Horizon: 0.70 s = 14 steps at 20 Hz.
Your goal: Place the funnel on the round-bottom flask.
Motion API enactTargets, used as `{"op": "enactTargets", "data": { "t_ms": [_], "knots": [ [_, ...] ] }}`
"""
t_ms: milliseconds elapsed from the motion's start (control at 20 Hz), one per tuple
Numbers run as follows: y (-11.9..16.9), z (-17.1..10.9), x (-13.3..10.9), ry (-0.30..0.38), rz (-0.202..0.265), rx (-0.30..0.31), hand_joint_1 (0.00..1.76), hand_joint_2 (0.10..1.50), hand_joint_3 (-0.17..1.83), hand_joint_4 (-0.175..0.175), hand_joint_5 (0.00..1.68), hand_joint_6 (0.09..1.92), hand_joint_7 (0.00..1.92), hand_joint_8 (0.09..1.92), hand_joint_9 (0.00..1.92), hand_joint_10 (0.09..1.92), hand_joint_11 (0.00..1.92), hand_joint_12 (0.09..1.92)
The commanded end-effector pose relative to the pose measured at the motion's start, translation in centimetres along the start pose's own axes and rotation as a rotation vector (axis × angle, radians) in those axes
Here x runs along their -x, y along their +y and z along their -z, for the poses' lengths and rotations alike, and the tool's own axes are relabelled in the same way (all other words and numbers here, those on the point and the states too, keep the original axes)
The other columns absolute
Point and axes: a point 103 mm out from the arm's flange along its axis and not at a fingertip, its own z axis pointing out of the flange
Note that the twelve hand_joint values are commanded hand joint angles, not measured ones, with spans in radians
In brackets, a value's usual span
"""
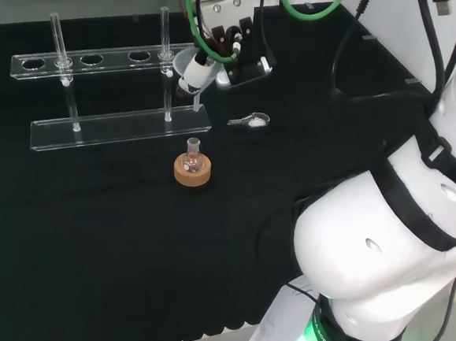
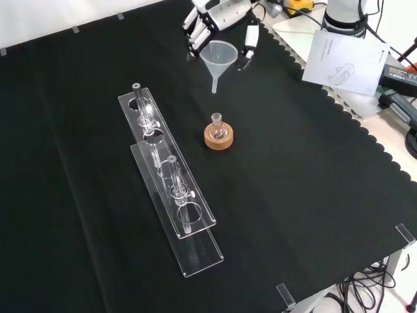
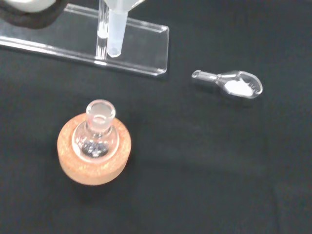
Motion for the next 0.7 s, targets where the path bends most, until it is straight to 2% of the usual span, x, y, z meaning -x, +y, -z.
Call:
{"op": "enactTargets", "data": {
  "t_ms": [50,550,700],
  "knots": [
    [0.6,-1.8,-1.0,-0.004,0.017,-0.024,0.80,0.75,0.56,-0.066,0.56,0.60,0.62,0.77,0.98,0.56,0.51,1.33],
    [1.3,-3.8,-1.6,0.000,0.013,-0.052,0.80,0.75,0.57,-0.069,0.55,0.60,0.63,0.77,0.99,0.57,0.51,1.33],
    [1.5,-4.1,-0.9,0.007,0.015,-0.053,0.80,0.75,0.57,-0.070,0.55,0.60,0.63,0.77,0.99,0.57,0.51,1.33]
  ]
}}
